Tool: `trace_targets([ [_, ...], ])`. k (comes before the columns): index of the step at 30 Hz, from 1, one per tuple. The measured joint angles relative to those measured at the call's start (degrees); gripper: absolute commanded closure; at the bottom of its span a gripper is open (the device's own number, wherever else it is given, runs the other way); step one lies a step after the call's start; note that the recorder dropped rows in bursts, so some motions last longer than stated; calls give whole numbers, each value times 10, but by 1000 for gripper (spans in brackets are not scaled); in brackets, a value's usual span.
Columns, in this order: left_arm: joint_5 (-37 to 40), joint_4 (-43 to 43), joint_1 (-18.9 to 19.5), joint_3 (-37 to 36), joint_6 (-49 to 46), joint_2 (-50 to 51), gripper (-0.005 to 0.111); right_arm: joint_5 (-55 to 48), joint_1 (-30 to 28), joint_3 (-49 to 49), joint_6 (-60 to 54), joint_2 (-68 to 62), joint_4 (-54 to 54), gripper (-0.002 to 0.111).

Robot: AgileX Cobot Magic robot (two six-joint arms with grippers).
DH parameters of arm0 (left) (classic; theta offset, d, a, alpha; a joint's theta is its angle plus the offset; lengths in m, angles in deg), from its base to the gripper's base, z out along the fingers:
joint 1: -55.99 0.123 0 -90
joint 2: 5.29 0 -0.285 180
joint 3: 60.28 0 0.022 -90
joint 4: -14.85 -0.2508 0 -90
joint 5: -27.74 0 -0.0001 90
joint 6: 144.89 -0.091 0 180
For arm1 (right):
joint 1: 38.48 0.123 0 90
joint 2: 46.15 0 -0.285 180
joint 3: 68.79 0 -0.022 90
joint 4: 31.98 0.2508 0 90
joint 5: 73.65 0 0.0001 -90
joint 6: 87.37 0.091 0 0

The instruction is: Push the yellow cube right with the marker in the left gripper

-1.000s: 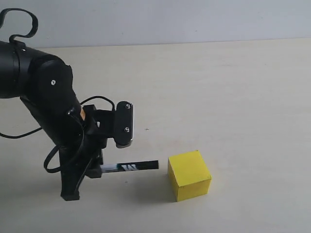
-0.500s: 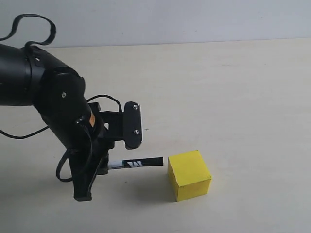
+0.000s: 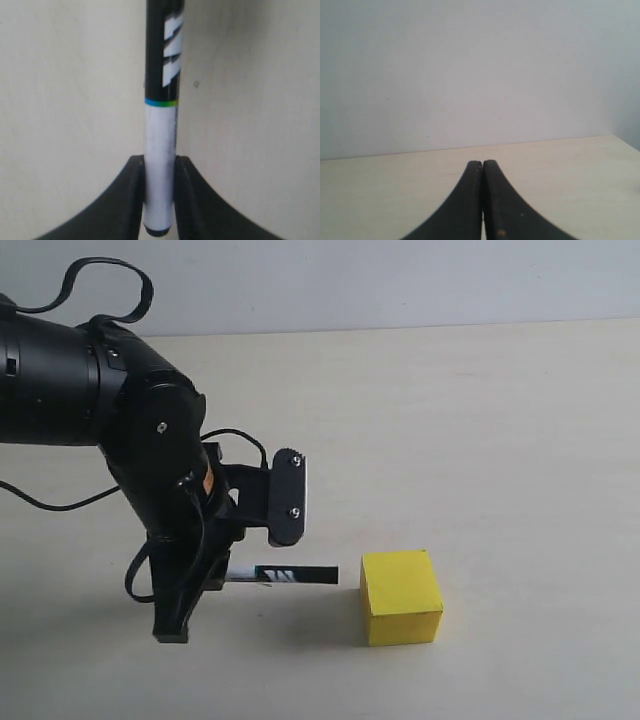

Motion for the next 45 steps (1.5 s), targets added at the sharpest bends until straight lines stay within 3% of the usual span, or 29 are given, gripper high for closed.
trace_targets([
  [7,34,-7,4,0,-19,0,107,0,0,0,0,0,0,108],
  [23,23,46,18,0,-53,17,107,0,0,0,0,0,0,108],
  [45,6,50,18,0,-43,17,107,0,0,0,0,0,0,108],
])
